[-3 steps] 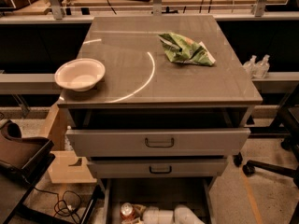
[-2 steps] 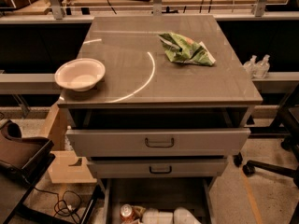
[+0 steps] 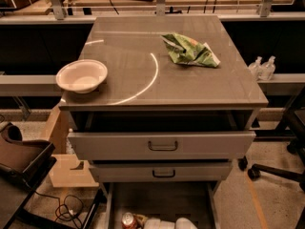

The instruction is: Place coke can into bottom drawer

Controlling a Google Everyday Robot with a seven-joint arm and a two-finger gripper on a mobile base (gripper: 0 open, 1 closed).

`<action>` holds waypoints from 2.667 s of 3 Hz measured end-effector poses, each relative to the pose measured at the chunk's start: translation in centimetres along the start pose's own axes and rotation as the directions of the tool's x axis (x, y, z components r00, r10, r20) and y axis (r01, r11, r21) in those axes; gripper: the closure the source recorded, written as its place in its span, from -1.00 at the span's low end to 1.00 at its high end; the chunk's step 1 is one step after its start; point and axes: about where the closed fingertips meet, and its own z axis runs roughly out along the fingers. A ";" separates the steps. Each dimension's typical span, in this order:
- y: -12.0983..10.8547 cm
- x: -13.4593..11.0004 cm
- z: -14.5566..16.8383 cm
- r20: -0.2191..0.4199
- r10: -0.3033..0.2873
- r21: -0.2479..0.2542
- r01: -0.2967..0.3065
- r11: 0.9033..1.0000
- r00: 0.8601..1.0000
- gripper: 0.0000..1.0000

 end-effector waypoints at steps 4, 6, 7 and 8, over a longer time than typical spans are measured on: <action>-0.3 2.8 1.1 -0.057 -0.034 0.056 0.037 0.998 0.998 0.66; 0.1 2.9 1.4 -0.054 -0.029 0.052 0.032 0.998 0.998 -0.28; 0.3 2.9 1.5 -0.053 -0.027 0.050 0.029 0.998 0.998 -0.72; 0.5 3.0 1.6 -0.051 -0.024 0.048 0.027 0.998 0.998 -1.00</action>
Offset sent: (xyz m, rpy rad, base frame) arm 0.0032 0.0010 -0.0297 -0.0842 -0.0344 -0.0599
